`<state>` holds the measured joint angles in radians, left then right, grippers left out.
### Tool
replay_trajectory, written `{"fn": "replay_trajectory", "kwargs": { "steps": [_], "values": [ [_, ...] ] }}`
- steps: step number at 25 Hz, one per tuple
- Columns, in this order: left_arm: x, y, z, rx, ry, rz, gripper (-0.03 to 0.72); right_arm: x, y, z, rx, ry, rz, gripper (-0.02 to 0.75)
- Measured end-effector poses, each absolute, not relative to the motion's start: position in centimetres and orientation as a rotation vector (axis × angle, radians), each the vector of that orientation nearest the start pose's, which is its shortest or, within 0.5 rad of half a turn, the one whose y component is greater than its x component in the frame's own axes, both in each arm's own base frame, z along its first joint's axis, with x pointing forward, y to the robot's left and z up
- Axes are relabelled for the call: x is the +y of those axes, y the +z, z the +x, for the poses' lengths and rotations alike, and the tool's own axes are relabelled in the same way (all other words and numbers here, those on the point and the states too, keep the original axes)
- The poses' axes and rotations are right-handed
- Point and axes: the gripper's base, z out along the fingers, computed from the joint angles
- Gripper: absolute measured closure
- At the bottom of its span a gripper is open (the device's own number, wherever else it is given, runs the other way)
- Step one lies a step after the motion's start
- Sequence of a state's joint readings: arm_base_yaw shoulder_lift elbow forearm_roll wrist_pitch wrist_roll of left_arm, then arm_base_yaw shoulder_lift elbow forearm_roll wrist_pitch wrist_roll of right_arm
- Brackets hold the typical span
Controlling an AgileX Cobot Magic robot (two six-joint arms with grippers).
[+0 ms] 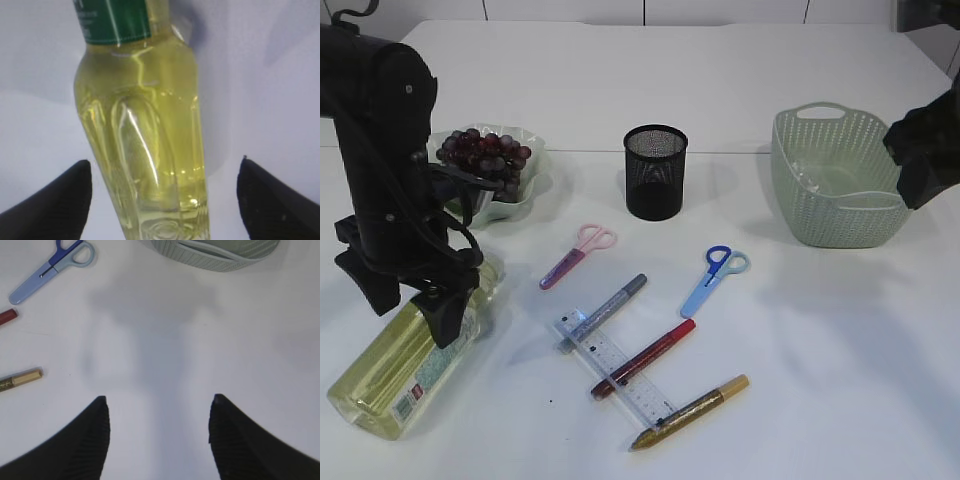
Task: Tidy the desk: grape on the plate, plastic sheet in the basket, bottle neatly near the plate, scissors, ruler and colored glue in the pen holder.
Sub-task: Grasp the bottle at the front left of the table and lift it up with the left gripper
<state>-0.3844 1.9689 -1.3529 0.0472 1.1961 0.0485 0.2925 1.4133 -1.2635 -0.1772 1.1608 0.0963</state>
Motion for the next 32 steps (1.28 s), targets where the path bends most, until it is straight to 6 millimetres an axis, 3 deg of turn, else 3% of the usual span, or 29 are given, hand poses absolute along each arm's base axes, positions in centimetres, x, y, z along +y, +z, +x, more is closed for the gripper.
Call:
{"fn": "replay_trajectory", "kwargs": {
  "steps": [11, 18, 32],
  "values": [
    [-13.1, 17.0, 33.3, 3.203, 0.11, 0.738, 0.018, 6.6, 33.0, 26.9, 2.745, -0.144, -0.329, 0.247],
    [-12.6, 15.7, 32.3, 3.243, 0.13, 0.755, 0.02, 6.6, 33.0, 26.9, 2.745, -0.144, -0.329, 0.247],
    [-12.8, 14.1, 32.9, 3.22, 0.12, 0.748, 0.041, 6.6, 33.0, 26.9, 2.745, -0.144, -0.329, 0.248]
  ]
}}
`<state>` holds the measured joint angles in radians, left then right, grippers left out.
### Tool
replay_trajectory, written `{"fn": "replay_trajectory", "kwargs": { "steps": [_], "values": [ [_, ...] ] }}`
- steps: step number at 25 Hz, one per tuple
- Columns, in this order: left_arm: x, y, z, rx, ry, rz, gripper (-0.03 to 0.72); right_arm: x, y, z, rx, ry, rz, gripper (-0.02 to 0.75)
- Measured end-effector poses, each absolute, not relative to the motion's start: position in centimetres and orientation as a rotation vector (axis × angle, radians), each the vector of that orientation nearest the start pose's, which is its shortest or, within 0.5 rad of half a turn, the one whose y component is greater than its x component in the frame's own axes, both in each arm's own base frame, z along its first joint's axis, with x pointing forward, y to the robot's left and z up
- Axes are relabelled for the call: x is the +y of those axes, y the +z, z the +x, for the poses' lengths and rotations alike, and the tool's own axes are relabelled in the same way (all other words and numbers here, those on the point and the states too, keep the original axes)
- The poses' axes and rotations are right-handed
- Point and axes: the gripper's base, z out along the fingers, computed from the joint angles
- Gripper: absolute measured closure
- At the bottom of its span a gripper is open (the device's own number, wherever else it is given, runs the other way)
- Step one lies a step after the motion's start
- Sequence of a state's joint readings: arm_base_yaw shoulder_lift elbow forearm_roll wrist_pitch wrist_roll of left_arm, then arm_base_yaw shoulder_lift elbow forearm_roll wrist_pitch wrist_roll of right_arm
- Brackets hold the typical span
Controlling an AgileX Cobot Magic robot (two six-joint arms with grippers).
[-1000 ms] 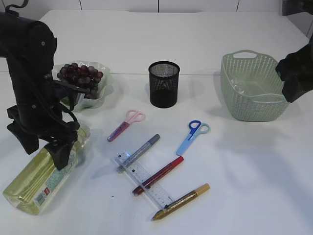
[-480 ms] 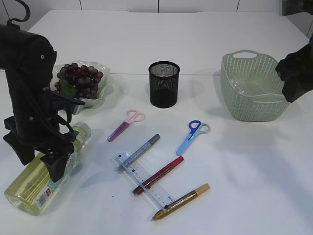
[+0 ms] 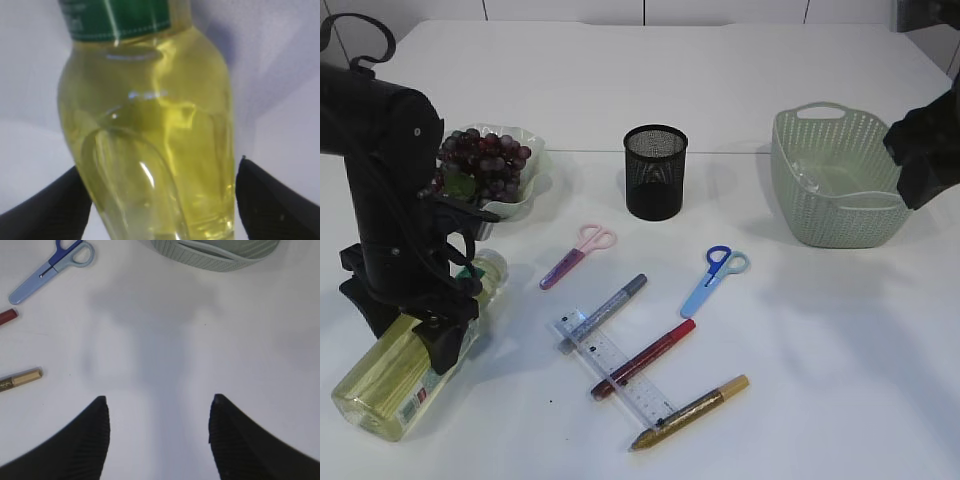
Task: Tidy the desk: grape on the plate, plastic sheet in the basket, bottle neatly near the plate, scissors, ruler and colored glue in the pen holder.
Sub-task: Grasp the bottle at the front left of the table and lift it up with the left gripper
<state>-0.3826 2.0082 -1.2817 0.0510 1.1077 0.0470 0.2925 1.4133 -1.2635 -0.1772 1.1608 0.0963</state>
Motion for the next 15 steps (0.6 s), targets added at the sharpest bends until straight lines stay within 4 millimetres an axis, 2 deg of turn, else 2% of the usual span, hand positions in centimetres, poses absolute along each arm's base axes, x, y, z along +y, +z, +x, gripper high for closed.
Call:
{"fn": "replay_trajectory", "kwargs": {
  "steps": [7, 15],
  "values": [
    [-12.9, 13.6, 33.1, 3.211, 0.119, 0.745, 0.062, 6.6, 33.0, 26.9, 2.745, -0.144, -0.329, 0.248],
    [-13.0, 12.5, 33.1, 3.244, 0.107, 0.739, 0.153, 6.6, 33.0, 26.9, 2.745, -0.144, -0.329, 0.248]
  ]
}}
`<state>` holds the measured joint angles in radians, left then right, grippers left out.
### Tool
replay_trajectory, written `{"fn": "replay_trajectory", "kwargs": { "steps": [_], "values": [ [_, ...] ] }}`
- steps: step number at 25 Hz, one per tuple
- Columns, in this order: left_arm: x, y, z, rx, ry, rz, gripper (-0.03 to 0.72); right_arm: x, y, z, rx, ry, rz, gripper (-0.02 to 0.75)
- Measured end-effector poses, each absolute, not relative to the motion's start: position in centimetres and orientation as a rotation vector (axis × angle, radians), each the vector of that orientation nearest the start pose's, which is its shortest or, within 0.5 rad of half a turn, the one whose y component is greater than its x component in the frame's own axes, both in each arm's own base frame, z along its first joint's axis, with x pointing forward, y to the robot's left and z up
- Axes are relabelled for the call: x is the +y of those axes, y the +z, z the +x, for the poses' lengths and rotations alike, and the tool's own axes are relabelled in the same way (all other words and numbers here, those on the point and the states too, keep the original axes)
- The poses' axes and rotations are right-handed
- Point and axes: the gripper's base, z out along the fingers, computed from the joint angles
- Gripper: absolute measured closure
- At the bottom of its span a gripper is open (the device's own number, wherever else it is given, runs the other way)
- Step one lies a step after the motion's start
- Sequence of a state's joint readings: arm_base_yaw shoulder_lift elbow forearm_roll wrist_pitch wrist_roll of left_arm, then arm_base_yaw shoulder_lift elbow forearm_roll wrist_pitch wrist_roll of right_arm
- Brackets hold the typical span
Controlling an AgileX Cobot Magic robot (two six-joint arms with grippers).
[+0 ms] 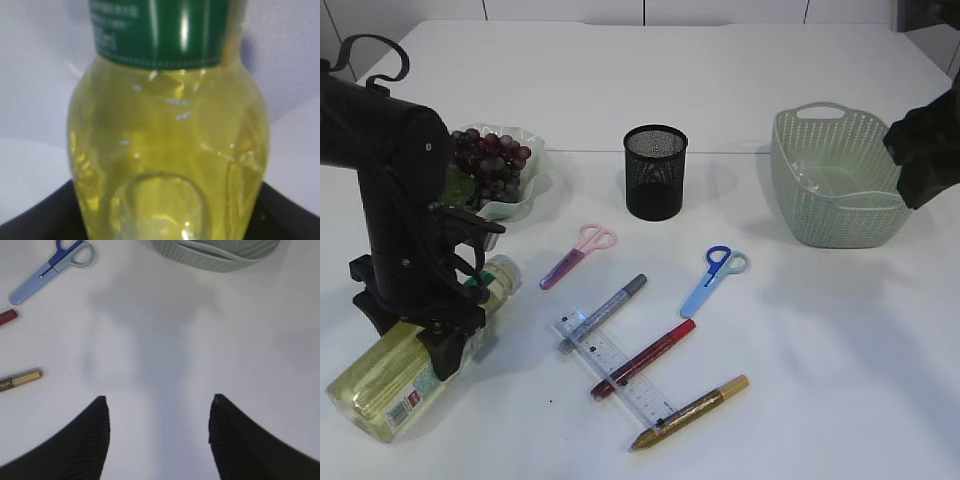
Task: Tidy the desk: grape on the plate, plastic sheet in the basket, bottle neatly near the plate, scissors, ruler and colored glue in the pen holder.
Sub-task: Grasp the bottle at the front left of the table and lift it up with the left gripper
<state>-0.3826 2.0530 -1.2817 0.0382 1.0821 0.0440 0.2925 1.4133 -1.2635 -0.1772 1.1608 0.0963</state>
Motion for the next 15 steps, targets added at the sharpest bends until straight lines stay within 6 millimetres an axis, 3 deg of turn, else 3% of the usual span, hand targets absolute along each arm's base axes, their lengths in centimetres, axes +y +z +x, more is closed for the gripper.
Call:
{"fn": "replay_trajectory", "kwargs": {
  "steps": [6, 15],
  "values": [
    [-13.0, 12.54, 33.13, 3.247, 0.109, 0.737, 0.228, 6.56, 32.99, 26.9, 2.745, -0.144, -0.329, 0.248],
    [-13.04, 12.53, 33.15, 3.246, 0.102, 0.729, 0.241, 6.58, 33.01, 26.94, 2.739, -0.143, -0.331, 0.248]
  ]
}}
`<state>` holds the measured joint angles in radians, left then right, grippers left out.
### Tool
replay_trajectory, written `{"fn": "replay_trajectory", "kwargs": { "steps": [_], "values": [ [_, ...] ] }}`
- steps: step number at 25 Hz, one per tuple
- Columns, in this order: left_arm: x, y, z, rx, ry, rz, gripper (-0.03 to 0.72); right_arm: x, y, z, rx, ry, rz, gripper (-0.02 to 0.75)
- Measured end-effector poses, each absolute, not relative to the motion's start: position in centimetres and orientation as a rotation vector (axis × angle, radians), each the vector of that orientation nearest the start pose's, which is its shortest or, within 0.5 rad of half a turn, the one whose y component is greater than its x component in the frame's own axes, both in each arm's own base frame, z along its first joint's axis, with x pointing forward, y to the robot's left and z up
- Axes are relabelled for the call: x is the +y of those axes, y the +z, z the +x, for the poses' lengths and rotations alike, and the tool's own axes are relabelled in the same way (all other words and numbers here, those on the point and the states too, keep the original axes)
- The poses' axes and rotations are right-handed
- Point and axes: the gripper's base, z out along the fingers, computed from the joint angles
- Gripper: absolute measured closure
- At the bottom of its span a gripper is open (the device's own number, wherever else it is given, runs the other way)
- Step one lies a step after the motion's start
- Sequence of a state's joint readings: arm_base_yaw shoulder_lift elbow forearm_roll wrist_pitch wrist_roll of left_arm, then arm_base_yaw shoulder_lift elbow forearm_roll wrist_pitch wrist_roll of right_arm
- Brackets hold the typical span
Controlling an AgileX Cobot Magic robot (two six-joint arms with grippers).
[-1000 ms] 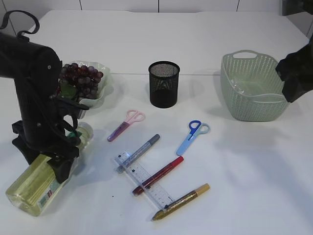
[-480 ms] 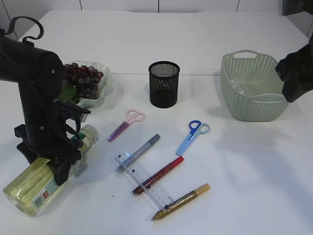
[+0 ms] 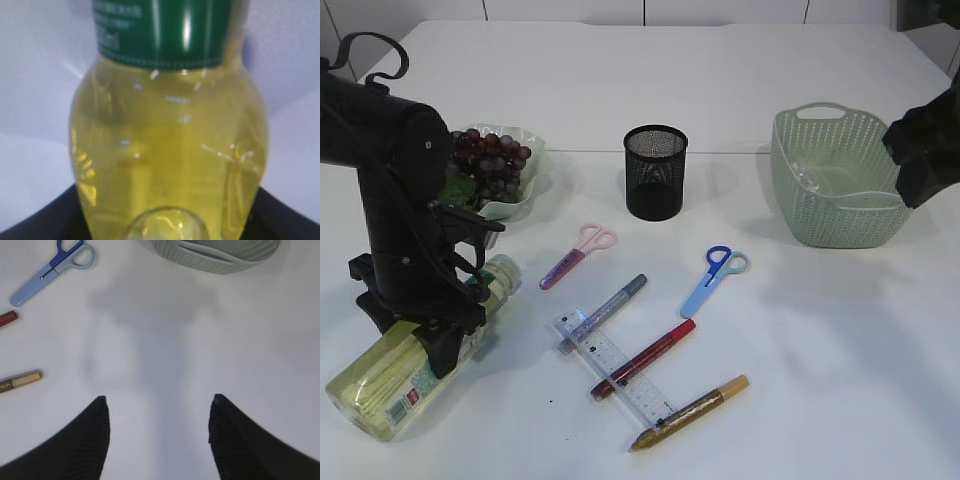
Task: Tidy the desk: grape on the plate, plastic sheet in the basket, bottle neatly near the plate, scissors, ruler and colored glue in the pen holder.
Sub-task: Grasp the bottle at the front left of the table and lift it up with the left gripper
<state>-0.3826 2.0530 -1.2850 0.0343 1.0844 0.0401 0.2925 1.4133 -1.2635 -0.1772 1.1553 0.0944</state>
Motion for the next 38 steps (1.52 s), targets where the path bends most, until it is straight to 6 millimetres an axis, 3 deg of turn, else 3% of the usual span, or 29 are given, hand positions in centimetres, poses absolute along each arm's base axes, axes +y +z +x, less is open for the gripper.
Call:
{"fn": "replay_trajectory", "kwargs": {
  "steps": [13, 15, 22, 27, 33, 38],
  "values": [
    [-12.6, 13.1, 32.9, 3.263, 0.024, 0.743, 0.241, 6.6, 33.1, 27.0, 2.726, -0.139, -0.334, 0.248],
    [-12.5, 14.4, 33.1, 3.185, 0.028, 0.744, 0.241, 6.6, 33.1, 27.0, 2.726, -0.139, -0.334, 0.247],
    [-11.9, 22.0, 32.7, 2.852, 0.0, 0.776, 0.241, 6.6, 33.1, 27.0, 2.726, -0.139, -0.334, 0.247],
    [-11.1, 24.3, 30.5, 2.653, -0.021, 0.752, 0.241, 6.6, 33.1, 27.0, 2.726, -0.139, -0.334, 0.248],
    [-9.9, 24.4, 26.9, 2.435, -0.066, 0.68, 0.242, 6.6, 33.0, 27.0, 2.728, -0.139, -0.334, 0.248],
    [-9.5, 22.3, 25.1, 2.287, -0.146, 0.536, 0.242, 6.7, 33.0, 27.0, 2.732, -0.118, -0.329, 0.248]
  ]
}}
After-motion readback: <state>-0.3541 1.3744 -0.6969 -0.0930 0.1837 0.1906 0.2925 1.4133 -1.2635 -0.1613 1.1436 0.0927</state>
